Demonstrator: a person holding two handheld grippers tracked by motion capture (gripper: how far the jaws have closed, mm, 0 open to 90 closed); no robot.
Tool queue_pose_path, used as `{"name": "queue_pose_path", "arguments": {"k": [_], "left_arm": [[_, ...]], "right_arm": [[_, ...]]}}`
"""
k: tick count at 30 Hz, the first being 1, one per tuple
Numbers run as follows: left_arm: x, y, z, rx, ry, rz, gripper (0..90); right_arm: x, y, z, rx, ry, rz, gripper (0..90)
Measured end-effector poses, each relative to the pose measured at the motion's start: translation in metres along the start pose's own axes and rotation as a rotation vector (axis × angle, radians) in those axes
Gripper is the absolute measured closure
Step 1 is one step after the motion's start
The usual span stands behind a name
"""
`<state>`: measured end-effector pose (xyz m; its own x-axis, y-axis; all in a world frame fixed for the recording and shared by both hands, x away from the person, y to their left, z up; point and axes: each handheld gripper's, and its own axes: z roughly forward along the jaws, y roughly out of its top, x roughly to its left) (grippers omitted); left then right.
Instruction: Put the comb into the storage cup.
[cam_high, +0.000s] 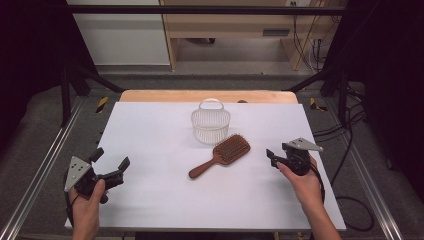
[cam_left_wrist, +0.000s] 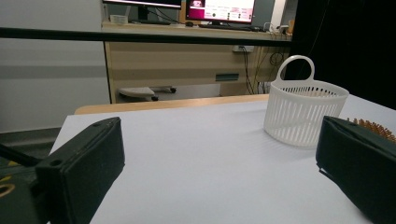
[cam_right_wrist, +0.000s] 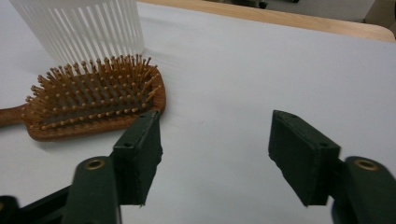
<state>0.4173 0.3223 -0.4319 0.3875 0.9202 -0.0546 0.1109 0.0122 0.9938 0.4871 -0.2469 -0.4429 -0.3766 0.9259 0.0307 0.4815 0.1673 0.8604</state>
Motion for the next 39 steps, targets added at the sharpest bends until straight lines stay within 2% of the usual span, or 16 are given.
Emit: {"name": "queue_pose_path", "arguments": {"k": [4, 5, 6, 7, 9, 11, 13, 17, 20, 26, 39], "left_arm": [[-0.001, 0.000, 0.000, 0.000, 0.000, 0.006, 1.3], [-0.001, 0.000, 0.000, 0.001, -0.001, 0.005, 1.4], [-0.001, 0.000, 0.000, 0.001, -0.001, 0.005, 1.3], [-0.001, 0.000, 0.000, 0.002, -0.001, 0.006, 1.3], [-0.001, 0.000, 0.001, 0.005, -0.003, 0.009, 1.3], [-0.002, 0.000, 0.001, 0.008, -0.005, 0.011, 1.3], [-0.002, 0.000, 0.001, 0.008, -0.005, 0.013, 1.4], [-0.003, 0.000, 0.002, 0.013, -0.002, 0.022, 1.4], [-0.003, 0.000, 0.002, 0.012, -0.008, 0.020, 1.4], [-0.004, -0.001, 0.003, 0.014, -0.010, 0.021, 1.4], [-0.006, -0.001, 0.004, 0.019, -0.020, 0.026, 1.4]], "right_arm": [[0.000, 0.013, 0.005, 0.048, 0.007, -0.040, 46.4], [0.000, 0.016, 0.006, 0.053, 0.010, -0.057, 50.1], [0.000, 0.016, 0.006, 0.053, 0.010, -0.057, 50.1], [0.001, 0.023, 0.007, 0.062, 0.013, -0.084, 55.2], [0.001, 0.030, 0.008, 0.070, 0.018, -0.105, 60.6], [0.001, 0.037, 0.009, 0.079, -0.003, -0.142, 66.0], [0.001, 0.040, 0.010, 0.083, -0.006, -0.153, 68.0], [0.002, 0.054, 0.019, 0.115, -0.019, -0.226, 75.8], [0.001, 0.059, 0.025, 0.129, -0.020, -0.246, 81.0], [-0.001, 0.059, 0.041, 0.146, -0.010, -0.212, 89.9], [-0.002, 0.053, 0.076, 0.156, 0.008, -0.116, 90.0]]}}
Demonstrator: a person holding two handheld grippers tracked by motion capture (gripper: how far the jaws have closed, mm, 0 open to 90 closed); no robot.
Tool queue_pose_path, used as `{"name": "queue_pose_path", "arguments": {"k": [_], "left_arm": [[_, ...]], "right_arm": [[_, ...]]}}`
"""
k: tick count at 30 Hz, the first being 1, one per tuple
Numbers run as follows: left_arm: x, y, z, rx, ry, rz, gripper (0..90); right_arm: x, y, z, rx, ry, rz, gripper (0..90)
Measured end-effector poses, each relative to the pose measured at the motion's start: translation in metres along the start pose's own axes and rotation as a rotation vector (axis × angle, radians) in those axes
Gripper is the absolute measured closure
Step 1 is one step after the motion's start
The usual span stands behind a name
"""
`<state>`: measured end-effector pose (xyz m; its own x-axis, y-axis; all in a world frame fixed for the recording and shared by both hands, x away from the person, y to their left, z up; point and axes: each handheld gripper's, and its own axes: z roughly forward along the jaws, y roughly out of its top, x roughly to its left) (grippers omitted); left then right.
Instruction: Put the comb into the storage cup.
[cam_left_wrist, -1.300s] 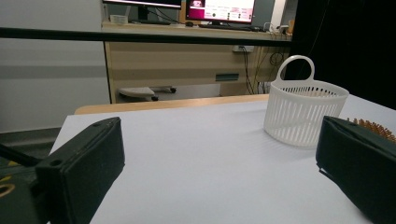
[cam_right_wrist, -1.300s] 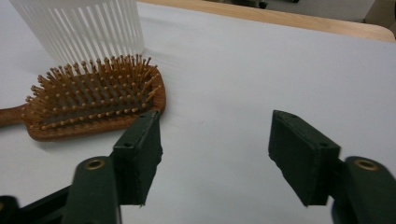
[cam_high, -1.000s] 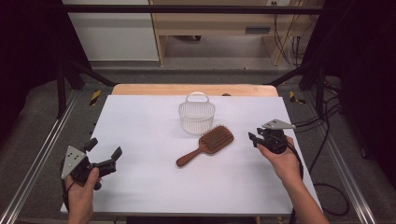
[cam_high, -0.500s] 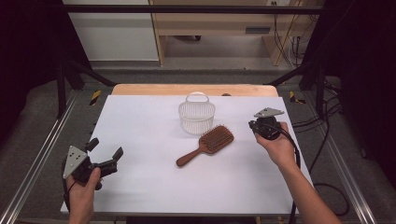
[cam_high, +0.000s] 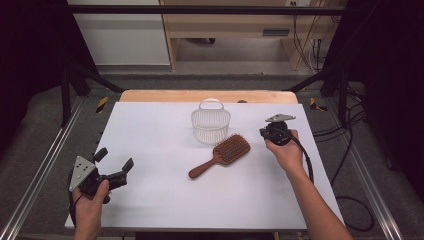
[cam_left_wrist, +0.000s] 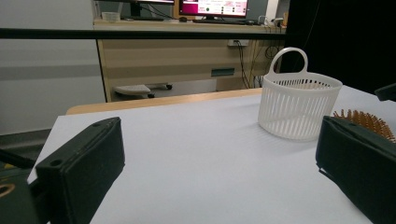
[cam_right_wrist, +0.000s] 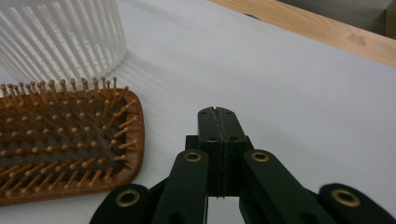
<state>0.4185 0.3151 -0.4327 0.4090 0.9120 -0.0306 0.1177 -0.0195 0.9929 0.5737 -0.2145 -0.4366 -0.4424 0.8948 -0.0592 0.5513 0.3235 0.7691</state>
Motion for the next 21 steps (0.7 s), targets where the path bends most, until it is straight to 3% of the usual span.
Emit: {"name": "queue_pose_path", "arguments": {"k": [12, 21], "left_arm": [[-0.001, 0.000, 0.001, 0.001, -0.005, -0.001, 1.5], [-0.002, 0.000, 0.001, 0.006, -0.009, 0.003, 1.5]], "right_arm": [[0.000, -0.004, 0.020, 0.007, 0.024, 0.064, 90.0], [0.002, -0.007, 0.031, 0.017, 0.044, 0.085, 90.0]]}}
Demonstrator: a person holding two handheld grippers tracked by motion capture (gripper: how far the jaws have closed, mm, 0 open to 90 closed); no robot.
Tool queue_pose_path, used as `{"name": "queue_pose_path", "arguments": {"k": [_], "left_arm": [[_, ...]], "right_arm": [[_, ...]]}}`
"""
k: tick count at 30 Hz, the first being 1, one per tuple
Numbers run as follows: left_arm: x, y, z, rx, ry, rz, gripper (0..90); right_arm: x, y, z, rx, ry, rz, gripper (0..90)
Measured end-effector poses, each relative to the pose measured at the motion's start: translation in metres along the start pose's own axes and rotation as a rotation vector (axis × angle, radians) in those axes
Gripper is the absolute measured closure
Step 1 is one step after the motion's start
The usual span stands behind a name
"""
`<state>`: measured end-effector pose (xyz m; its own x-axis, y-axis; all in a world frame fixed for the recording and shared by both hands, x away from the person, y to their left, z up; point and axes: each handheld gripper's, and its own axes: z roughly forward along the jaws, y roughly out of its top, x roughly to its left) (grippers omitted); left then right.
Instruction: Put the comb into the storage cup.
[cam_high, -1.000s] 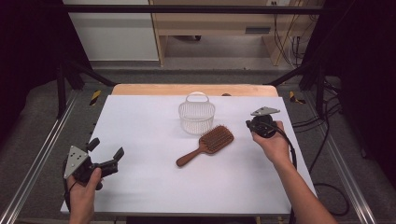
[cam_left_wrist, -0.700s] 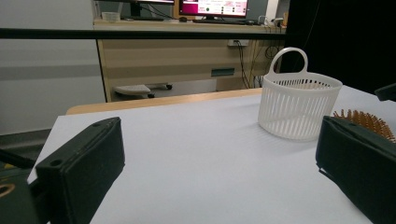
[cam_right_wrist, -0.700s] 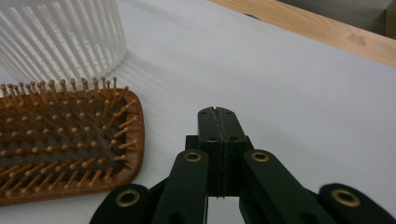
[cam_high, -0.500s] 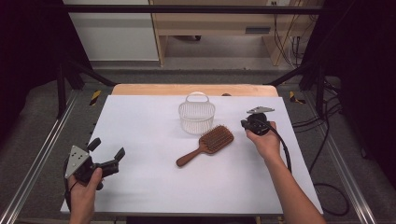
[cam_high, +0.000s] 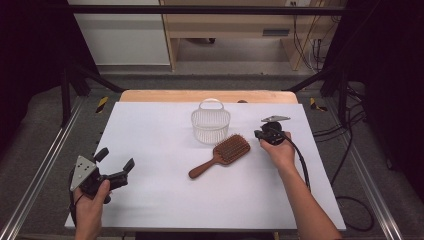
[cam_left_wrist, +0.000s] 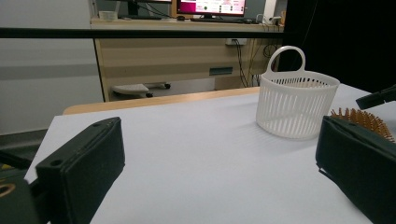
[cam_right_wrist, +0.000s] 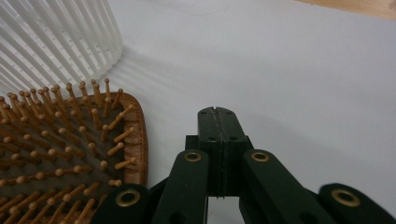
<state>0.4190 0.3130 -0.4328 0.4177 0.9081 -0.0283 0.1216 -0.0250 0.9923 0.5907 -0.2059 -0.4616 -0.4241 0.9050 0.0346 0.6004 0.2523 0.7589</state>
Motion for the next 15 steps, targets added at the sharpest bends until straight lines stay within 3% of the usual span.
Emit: {"name": "queue_pose_path", "arguments": {"k": [6, 15], "left_arm": [[0.000, 0.000, 0.000, 0.003, -0.002, 0.001, 1.5], [0.000, 0.000, 0.001, 0.005, -0.005, 0.001, 1.5]], "right_arm": [[0.004, -0.001, 0.009, 0.002, 0.026, 0.016, 90.0], [0.013, -0.002, 0.016, -0.006, 0.069, 0.002, 90.0]]}}
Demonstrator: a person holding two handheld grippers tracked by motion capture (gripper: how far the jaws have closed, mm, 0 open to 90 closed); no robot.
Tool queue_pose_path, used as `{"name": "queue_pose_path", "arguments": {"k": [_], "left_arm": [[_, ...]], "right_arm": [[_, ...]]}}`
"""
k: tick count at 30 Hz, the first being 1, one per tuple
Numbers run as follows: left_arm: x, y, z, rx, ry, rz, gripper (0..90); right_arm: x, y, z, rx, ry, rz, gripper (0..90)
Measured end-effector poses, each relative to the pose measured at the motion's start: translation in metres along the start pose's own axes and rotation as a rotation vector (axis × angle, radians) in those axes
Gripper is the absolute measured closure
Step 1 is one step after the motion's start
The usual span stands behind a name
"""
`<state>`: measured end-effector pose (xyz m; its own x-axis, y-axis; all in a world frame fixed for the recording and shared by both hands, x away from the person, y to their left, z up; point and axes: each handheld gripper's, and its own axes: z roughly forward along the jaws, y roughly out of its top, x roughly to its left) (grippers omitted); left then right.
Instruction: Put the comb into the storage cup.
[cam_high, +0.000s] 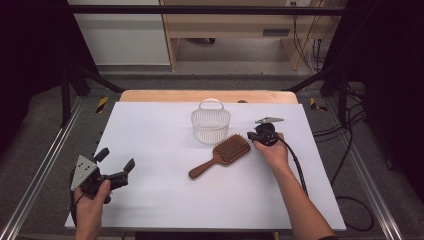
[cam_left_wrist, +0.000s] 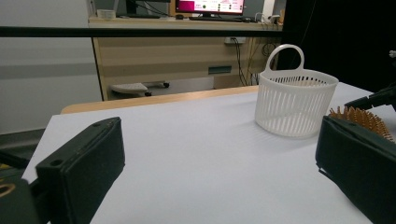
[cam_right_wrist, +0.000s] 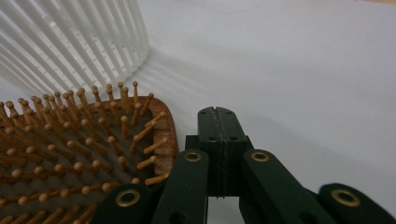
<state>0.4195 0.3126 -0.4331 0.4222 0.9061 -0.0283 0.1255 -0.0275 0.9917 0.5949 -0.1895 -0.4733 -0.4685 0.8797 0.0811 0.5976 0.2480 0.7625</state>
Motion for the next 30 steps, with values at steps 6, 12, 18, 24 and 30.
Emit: {"name": "queue_pose_path", "arguments": {"k": [6, 12, 18, 24, 30], "left_arm": [[0.000, 0.000, 0.000, 0.001, -0.001, 0.000, 1.5], [0.000, 0.000, 0.000, 0.004, -0.005, 0.001, 1.5], [-0.001, 0.000, 0.001, 0.009, -0.008, 0.004, 1.5], [-0.001, 0.000, 0.001, 0.010, -0.010, 0.005, 1.5], [-0.001, 0.000, 0.001, 0.013, -0.006, 0.010, 1.6]], "right_arm": [[0.003, -0.002, 0.002, 0.008, 0.011, -0.016, 90.0], [0.008, -0.002, 0.002, 0.006, 0.018, -0.033, 90.0], [0.015, 0.000, -0.003, -0.003, 0.034, -0.053, 90.0], [0.029, -0.001, -0.004, -0.004, 0.055, -0.071, 90.0], [0.047, -0.004, -0.005, -0.004, 0.085, -0.087, 90.0]]}}
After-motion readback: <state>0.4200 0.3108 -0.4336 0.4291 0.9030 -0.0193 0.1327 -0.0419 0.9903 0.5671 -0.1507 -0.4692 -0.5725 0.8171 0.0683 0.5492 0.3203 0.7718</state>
